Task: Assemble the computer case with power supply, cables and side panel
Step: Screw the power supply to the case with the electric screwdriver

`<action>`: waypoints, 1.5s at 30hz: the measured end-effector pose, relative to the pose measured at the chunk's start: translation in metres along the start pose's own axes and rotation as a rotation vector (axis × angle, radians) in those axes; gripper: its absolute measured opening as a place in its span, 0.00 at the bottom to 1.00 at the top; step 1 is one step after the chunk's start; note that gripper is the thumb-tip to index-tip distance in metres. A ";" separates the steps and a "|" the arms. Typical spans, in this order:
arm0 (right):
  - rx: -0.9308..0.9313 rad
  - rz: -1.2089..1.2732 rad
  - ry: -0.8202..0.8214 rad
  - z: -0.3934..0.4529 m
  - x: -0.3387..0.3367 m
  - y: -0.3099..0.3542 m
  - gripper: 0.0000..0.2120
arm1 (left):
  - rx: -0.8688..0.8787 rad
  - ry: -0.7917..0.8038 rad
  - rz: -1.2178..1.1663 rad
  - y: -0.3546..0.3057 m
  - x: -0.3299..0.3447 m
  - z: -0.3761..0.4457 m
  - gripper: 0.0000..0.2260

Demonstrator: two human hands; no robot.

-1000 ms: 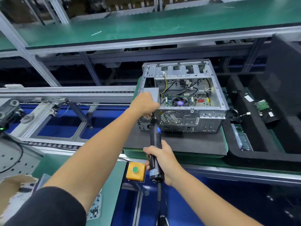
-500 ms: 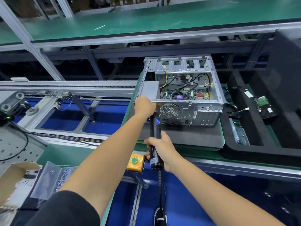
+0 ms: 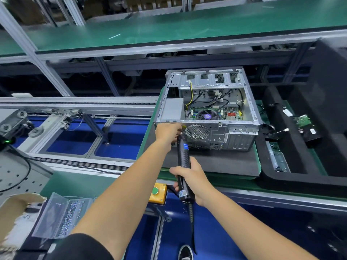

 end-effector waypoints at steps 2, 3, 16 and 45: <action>-0.003 -0.008 0.006 -0.001 -0.002 0.001 0.24 | -0.022 0.010 -0.015 0.000 -0.001 0.001 0.05; -0.004 -0.018 0.010 -0.001 -0.003 0.002 0.25 | -0.028 0.013 -0.009 -0.001 -0.002 0.000 0.05; -0.181 -0.174 0.213 -0.018 0.000 0.044 0.21 | 0.267 -0.018 -0.082 -0.071 -0.036 -0.023 0.12; -0.467 0.014 -0.076 0.101 -0.060 0.231 0.18 | 0.521 0.550 -0.345 -0.201 0.065 0.055 0.14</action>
Point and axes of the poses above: each hand's wrist, its own z-axis towards the middle knuckle, its own x-axis out of the palm, y = z × x, the point moved 3 cm from there along z, towards the middle knuckle, and after that the axes turned 3 degrees about z, right-handed, at the moved point
